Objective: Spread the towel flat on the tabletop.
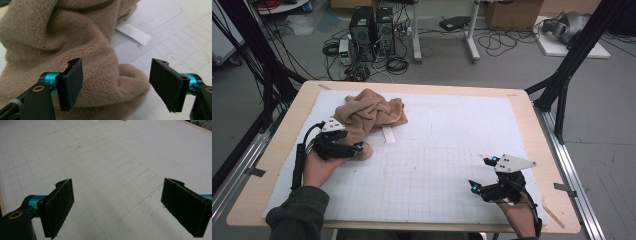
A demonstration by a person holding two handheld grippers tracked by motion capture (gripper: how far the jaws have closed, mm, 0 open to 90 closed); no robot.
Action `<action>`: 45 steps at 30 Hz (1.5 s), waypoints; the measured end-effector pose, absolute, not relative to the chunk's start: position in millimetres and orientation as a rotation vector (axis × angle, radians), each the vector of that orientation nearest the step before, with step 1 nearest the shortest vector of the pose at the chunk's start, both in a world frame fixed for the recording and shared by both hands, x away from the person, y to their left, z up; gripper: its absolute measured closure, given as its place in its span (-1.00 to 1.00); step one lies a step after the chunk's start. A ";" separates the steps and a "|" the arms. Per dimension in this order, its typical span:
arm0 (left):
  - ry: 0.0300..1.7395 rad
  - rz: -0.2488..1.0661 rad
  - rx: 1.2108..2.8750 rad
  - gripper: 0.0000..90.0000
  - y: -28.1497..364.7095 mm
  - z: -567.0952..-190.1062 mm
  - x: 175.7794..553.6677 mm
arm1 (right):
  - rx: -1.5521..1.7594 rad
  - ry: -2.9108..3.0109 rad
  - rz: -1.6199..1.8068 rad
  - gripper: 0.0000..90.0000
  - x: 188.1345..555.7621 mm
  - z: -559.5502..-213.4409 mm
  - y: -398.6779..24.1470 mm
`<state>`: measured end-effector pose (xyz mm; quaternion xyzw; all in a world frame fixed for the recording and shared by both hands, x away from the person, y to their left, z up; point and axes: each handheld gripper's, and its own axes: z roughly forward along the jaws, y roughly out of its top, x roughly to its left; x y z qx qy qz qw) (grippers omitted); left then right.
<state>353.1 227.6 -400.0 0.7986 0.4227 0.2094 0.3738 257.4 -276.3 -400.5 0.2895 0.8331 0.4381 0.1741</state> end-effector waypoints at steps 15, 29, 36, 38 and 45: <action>1.031 0.474 2.038 0.85 216.6 -396.9 345.8 | 0.792 2.379 1.253 -0.77 263.4 -403.7 -271.9; 0.814 0.380 2.030 0.86 185.4 -364.4 282.9 | 0.747 2.383 1.243 -0.77 264.5 -394.5 -262.6; 0.707 0.354 2.043 0.86 165.3 -352.9 255.9 | 0.743 2.382 1.238 -0.77 263.0 -391.9 -261.9; 0.678 0.340 2.043 0.86 159.1 -349.6 249.3 | 0.745 2.382 1.237 -0.77 262.3 -391.0 -262.0; 0.657 0.403 2.033 0.67 153.4 -357.0 235.9 | 0.742 2.383 1.242 -0.77 264.2 -391.3 -259.6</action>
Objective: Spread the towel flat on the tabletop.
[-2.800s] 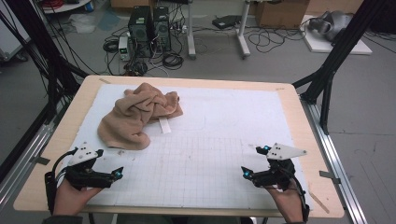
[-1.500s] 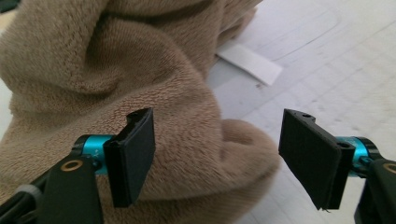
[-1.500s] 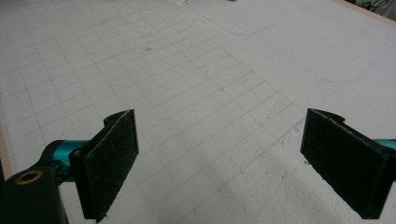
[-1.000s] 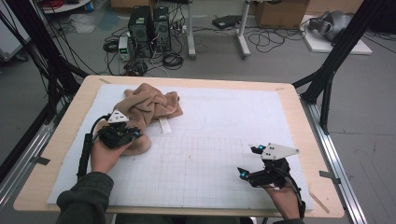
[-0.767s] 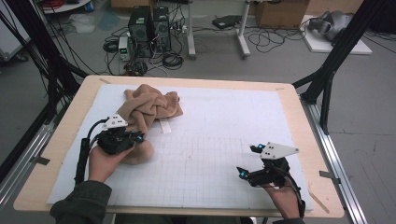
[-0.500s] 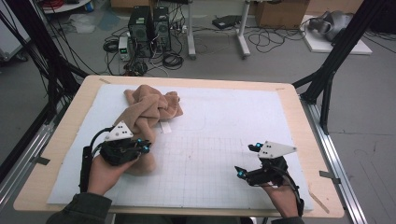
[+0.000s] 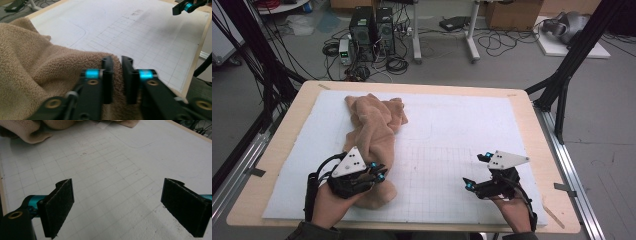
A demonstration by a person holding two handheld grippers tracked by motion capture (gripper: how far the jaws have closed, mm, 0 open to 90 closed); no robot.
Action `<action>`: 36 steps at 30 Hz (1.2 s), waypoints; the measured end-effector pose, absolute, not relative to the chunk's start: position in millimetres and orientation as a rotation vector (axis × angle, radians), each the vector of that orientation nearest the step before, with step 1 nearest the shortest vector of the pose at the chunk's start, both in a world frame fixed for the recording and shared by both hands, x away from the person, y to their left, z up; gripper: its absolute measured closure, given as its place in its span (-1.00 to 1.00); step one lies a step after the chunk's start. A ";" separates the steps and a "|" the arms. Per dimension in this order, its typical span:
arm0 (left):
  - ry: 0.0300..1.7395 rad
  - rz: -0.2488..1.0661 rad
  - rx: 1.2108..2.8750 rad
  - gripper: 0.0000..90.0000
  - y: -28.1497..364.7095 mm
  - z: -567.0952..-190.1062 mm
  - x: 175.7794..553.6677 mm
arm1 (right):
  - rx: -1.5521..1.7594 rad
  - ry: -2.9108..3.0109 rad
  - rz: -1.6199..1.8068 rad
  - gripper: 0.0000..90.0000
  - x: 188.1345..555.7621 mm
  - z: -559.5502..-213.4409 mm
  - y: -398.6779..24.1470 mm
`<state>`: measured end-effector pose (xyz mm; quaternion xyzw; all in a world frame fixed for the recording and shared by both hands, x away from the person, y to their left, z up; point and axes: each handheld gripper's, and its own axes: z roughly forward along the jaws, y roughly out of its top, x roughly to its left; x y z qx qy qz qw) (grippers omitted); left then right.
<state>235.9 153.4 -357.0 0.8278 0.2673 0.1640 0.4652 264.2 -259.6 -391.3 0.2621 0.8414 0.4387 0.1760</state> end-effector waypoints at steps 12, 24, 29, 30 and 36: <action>0.802 0.482 2.008 -0.14 183.5 -368.9 251.2 | 0.646 2.444 1.268 -0.76 285.4 -390.7 -213.1; 0.970 0.473 2.144 0.15 206.3 -418.1 281.8 | 0.531 2.534 1.296 -0.51 322.6 -396.6 -135.5; 0.955 0.453 2.223 0.56 200.4 -429.5 285.2 | 0.478 2.590 1.272 -0.42 337.2 -405.8 -103.0; 0.940 0.439 2.238 0.65 199.0 -433.6 284.9 | 0.478 2.606 1.263 -0.41 339.4 -408.8 -96.4; 0.923 0.416 2.218 0.96 202.4 -436.5 281.3 | 0.451 2.699 1.183 -0.13 351.0 -432.4 -62.5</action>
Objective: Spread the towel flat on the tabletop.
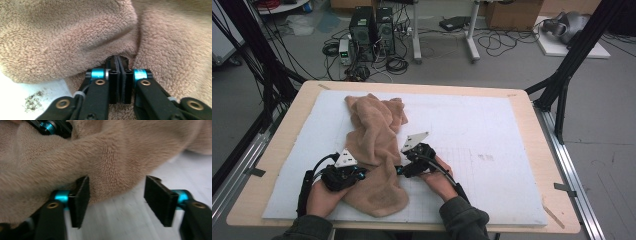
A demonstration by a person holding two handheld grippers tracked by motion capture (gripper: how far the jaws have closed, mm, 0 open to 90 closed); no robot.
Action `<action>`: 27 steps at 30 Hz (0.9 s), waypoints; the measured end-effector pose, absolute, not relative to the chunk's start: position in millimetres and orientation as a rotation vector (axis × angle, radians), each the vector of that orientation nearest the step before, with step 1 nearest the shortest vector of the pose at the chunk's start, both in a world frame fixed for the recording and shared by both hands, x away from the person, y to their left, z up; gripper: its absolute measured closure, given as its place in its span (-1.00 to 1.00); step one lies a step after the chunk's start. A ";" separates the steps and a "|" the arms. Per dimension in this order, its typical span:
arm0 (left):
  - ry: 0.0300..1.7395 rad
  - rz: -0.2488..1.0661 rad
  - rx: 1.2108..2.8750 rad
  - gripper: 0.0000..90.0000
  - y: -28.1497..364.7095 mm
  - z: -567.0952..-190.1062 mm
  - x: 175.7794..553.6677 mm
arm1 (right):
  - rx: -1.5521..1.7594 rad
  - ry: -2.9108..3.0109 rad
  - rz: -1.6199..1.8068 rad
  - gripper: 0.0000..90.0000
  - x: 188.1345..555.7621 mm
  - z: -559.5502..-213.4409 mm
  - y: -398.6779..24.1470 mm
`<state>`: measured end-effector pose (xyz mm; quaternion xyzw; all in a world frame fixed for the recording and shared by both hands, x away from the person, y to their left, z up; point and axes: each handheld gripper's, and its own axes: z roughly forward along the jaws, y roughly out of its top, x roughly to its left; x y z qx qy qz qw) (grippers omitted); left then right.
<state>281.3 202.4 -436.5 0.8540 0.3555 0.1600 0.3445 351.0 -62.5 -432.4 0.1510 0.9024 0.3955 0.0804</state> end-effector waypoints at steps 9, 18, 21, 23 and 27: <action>0.949 0.428 2.132 0.60 214.3 -426.7 274.9 | 0.404 2.811 1.293 0.98 356.9 -436.7 -61.4; 1.010 0.473 2.069 -0.15 222.1 -415.5 296.1 | 0.344 2.765 1.236 0.99 339.8 -419.3 -92.5; 1.006 0.461 2.105 -0.15 219.0 -420.8 304.6 | 0.318 2.760 1.238 1.00 335.4 -415.2 -95.7; 1.003 0.447 2.126 0.09 217.6 -423.8 307.3 | 0.302 2.752 1.233 1.00 331.0 -411.9 -100.7; 0.923 0.421 2.197 0.88 210.0 -427.6 306.6 | 0.325 2.712 1.269 1.00 323.6 -402.3 -120.2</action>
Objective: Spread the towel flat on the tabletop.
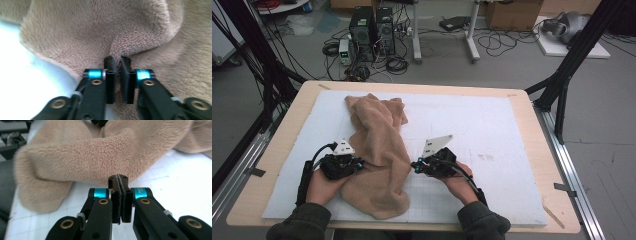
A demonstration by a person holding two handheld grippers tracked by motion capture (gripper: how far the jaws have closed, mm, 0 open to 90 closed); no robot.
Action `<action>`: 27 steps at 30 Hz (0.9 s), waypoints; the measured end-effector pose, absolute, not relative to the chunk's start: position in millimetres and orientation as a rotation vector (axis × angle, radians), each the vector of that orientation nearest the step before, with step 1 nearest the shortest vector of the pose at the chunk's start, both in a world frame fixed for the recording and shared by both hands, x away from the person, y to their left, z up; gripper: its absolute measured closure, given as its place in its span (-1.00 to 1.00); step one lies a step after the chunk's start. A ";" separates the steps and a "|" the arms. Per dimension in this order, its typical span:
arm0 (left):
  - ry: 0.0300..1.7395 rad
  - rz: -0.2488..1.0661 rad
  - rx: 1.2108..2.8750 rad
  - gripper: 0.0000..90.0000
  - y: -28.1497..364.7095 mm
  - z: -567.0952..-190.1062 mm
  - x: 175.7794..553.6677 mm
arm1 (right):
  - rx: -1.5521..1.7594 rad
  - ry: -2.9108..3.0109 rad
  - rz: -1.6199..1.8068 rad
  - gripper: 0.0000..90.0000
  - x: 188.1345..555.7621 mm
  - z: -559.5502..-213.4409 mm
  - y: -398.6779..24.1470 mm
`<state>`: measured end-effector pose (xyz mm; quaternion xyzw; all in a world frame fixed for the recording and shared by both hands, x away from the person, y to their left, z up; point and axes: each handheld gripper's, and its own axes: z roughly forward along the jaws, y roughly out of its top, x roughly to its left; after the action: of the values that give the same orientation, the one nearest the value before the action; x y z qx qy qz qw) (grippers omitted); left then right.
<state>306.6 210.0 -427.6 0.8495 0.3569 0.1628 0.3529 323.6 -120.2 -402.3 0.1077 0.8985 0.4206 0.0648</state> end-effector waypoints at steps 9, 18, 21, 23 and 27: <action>0.823 0.496 2.139 0.90 213.2 -403.8 255.3 | 0.320 2.679 1.321 1.00 295.3 -385.1 -152.7; 0.855 0.537 2.159 0.86 239.5 -400.6 231.9 | 0.399 2.673 1.335 0.30 316.2 -395.4 -131.4; 0.921 0.518 2.119 0.22 247.7 -402.9 247.4 | 0.442 2.687 1.305 0.10 335.7 -408.3 -108.4; 0.930 0.506 2.120 0.07 246.8 -404.8 254.0 | 0.468 2.699 1.281 0.06 342.2 -412.6 -100.0; 0.941 0.387 2.175 -0.02 233.8 -422.4 287.5 | 0.499 2.755 1.145 0.05 359.6 -433.7 -69.1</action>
<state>287.5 233.8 -422.4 0.8445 0.3652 0.1502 0.3618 359.6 -69.1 -433.7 0.1646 0.9092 0.3780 0.0583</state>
